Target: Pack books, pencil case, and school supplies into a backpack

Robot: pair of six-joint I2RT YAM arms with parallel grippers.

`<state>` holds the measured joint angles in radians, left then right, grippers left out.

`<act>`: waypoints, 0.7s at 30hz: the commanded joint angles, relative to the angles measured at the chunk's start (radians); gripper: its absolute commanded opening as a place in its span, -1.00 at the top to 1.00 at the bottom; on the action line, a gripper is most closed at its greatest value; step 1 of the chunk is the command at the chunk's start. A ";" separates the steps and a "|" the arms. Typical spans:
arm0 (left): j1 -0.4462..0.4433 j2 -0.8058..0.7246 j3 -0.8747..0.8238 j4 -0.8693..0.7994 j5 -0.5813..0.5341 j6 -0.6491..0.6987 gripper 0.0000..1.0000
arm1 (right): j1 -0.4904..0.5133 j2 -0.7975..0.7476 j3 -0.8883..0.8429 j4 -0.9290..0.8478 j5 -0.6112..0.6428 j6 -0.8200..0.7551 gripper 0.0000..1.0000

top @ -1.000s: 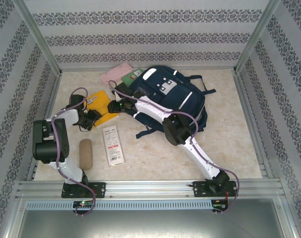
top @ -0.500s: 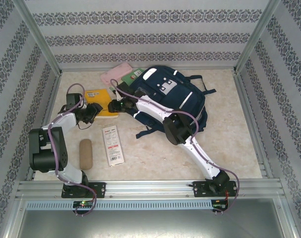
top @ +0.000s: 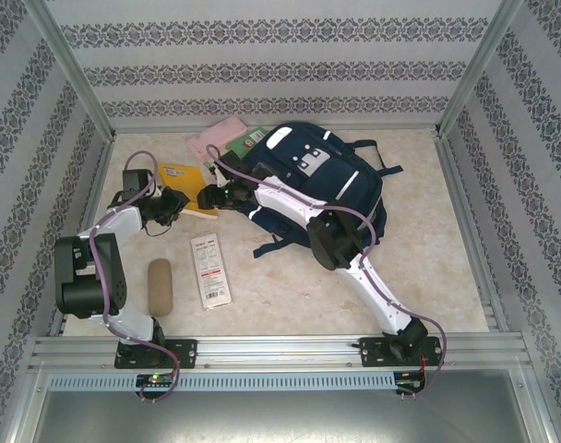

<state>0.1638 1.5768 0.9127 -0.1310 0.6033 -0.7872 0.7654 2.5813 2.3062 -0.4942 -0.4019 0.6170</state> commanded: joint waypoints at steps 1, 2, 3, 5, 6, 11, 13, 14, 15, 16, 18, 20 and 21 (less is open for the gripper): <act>-0.004 -0.106 0.072 0.016 0.080 0.028 1.00 | -0.007 -0.154 -0.056 0.005 -0.048 0.020 -0.25; -0.004 -0.125 0.079 0.019 0.099 0.028 1.00 | -0.014 -0.185 -0.080 0.021 -0.047 0.027 -0.27; -0.004 -0.139 0.085 0.021 0.115 0.022 1.00 | -0.021 -0.209 -0.104 0.037 -0.049 0.038 -0.29; -0.006 -0.166 0.097 0.043 0.161 0.001 1.00 | -0.043 -0.259 -0.157 0.078 -0.067 0.070 -0.32; -0.007 -0.175 0.104 0.059 0.184 -0.012 1.00 | -0.054 -0.278 -0.177 0.098 -0.086 0.078 -0.34; -0.032 -0.206 0.123 0.161 0.276 -0.092 1.00 | -0.113 -0.401 -0.337 0.239 -0.165 0.167 -0.42; -0.050 -0.212 0.127 0.201 0.298 -0.120 1.00 | -0.142 -0.456 -0.455 0.394 -0.220 0.258 -0.45; -0.062 -0.213 0.132 0.215 0.304 -0.129 1.00 | -0.159 -0.480 -0.510 0.480 -0.244 0.310 -0.48; -0.074 -0.214 0.137 0.227 0.312 -0.137 1.00 | -0.172 -0.497 -0.550 0.537 -0.264 0.350 -0.50; -0.092 -0.214 0.147 0.238 0.320 -0.139 1.00 | -0.186 -0.513 -0.586 0.591 -0.286 0.388 -0.51; -0.129 -0.210 0.166 0.244 0.328 -0.137 1.00 | -0.204 -0.534 -0.634 0.667 -0.324 0.442 -0.53; -0.170 -0.200 0.192 0.248 0.338 -0.132 1.00 | -0.216 -0.549 -0.669 0.719 -0.357 0.485 -0.54; -0.187 -0.194 0.206 0.248 0.336 -0.133 1.00 | -0.220 -0.553 -0.683 0.738 -0.372 0.504 -0.55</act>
<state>0.0204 1.4006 1.0363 -0.0265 0.8730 -0.9180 0.5411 2.0819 1.6592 0.0666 -0.6781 1.0042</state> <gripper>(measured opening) 0.189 0.771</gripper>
